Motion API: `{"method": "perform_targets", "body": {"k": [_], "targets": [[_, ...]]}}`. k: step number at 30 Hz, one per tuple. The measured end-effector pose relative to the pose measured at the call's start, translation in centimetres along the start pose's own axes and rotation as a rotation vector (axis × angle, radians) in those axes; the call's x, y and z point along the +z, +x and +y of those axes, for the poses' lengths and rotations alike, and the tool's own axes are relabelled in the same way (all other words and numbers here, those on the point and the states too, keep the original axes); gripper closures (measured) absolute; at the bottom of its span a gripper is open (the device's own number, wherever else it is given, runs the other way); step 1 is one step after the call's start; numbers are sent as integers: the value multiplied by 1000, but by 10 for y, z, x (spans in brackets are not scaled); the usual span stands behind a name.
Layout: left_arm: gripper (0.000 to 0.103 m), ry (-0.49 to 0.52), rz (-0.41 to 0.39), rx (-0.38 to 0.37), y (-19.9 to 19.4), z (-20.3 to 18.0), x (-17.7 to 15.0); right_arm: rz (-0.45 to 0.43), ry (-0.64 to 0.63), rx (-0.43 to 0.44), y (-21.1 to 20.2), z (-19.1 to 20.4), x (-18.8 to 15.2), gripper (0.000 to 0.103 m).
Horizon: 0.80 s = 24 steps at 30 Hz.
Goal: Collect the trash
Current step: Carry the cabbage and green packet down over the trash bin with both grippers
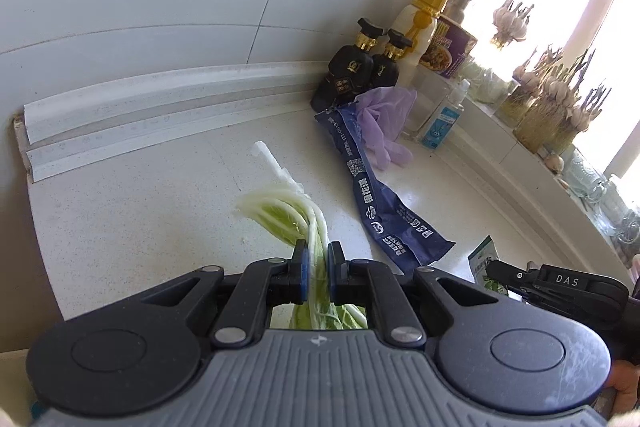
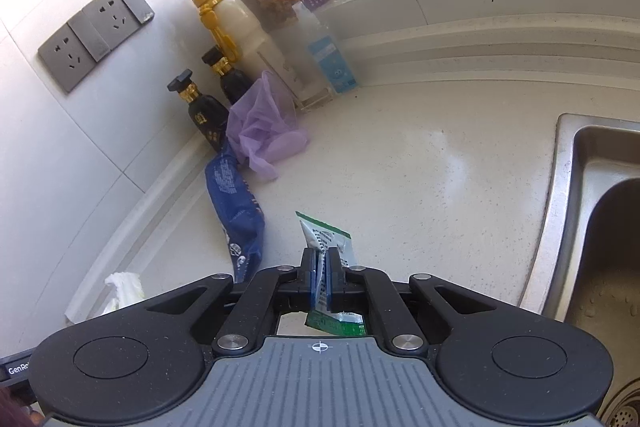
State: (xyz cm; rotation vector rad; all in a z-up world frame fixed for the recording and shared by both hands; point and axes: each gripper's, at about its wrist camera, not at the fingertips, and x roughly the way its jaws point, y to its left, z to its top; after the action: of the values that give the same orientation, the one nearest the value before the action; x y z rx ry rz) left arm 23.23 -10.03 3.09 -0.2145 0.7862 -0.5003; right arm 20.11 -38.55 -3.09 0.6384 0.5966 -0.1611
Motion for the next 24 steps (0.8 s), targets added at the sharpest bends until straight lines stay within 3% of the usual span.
{"method": "perform_targets", "body": {"k": [16, 24], "targets": [[95, 16, -94, 10, -85, 20, 1, -15, -77, 91, -58, 87, -21, 99], [95, 28, -130, 75, -130, 44, -5, 14, -141, 176, -72, 144, -48, 99]]}}
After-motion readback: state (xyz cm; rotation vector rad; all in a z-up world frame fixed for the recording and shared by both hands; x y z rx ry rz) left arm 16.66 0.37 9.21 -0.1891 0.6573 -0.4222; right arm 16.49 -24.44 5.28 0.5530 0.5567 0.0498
